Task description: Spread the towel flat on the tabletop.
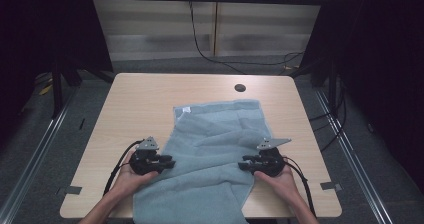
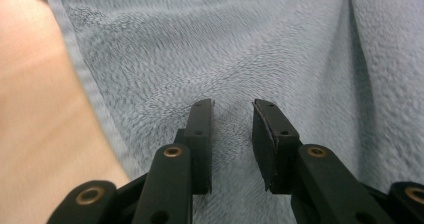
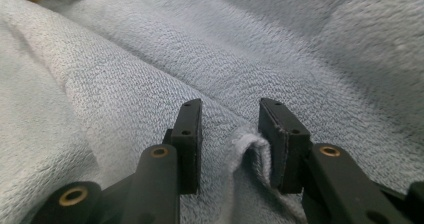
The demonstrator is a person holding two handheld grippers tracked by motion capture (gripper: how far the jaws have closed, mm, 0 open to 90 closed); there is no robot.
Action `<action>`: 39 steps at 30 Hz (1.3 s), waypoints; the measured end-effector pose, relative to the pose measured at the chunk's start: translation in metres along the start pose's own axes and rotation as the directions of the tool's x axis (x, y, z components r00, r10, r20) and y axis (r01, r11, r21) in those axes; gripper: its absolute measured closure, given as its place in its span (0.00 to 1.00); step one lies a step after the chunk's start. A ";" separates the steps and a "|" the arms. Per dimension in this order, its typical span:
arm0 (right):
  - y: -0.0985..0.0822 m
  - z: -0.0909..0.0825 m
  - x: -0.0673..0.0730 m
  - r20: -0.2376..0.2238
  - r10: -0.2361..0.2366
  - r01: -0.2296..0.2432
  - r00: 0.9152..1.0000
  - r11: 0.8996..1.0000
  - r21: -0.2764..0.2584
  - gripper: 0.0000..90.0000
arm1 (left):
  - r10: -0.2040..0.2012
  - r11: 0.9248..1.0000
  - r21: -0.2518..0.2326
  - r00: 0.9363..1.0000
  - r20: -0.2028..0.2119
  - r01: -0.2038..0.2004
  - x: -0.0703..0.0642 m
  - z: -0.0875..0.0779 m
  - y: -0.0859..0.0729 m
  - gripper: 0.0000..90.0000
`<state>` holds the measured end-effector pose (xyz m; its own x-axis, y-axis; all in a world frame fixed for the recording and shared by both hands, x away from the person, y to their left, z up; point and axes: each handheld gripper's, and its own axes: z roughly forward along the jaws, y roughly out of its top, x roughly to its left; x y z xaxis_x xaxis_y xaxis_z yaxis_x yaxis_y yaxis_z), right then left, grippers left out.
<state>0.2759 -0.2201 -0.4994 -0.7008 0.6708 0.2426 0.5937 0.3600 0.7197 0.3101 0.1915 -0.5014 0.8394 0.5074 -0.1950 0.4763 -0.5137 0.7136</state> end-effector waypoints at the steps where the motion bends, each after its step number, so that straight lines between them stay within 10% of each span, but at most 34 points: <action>1: -0.001 0.000 0.001 -0.011 -0.005 0.006 1.000 1.000 0.009 0.69 | 0.007 1.000 0.002 1.000 0.008 -0.007 -0.004 -0.005 -0.006 0.78; 9: -0.024 -0.012 0.041 -0.062 -0.038 0.041 0.997 0.998 0.045 0.65 | 0.027 0.998 0.048 0.994 0.109 -0.032 -0.050 -0.038 -0.043 0.80; 14: -0.034 -0.025 0.060 -0.139 -0.017 0.024 0.990 0.998 0.052 0.65 | 0.017 1.000 -0.022 0.982 0.190 -0.013 -0.049 -0.045 -0.041 0.75; 18: -0.021 -0.039 0.045 -0.091 -0.007 0.002 0.996 0.998 -0.057 0.65 | 0.021 0.999 -0.042 0.997 0.073 -0.018 -0.030 -0.027 -0.008 0.71; 24: 0.000 -0.030 0.018 -0.062 0.025 -0.030 0.998 0.996 -0.082 0.64 | -0.012 1.000 -0.024 0.998 -0.064 0.010 0.006 0.017 0.022 0.71; 30: -0.010 -0.021 0.037 -0.109 -0.032 0.031 0.994 0.999 -0.016 0.63 | 0.047 0.999 0.008 0.991 -0.122 -0.046 0.002 0.003 0.004 0.76; 39: -0.052 -0.034 0.072 -0.099 -0.113 0.120 0.989 0.991 0.065 0.60 | -0.043 0.999 -0.021 0.994 -0.102 0.041 -0.016 -0.042 -0.042 0.78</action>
<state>0.1808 -0.2123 -0.4976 -0.7991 0.5585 0.2223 0.5298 0.4795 0.6996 0.2659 0.2339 -0.5003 0.7873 0.5965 -0.1558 0.5044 -0.4780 0.7191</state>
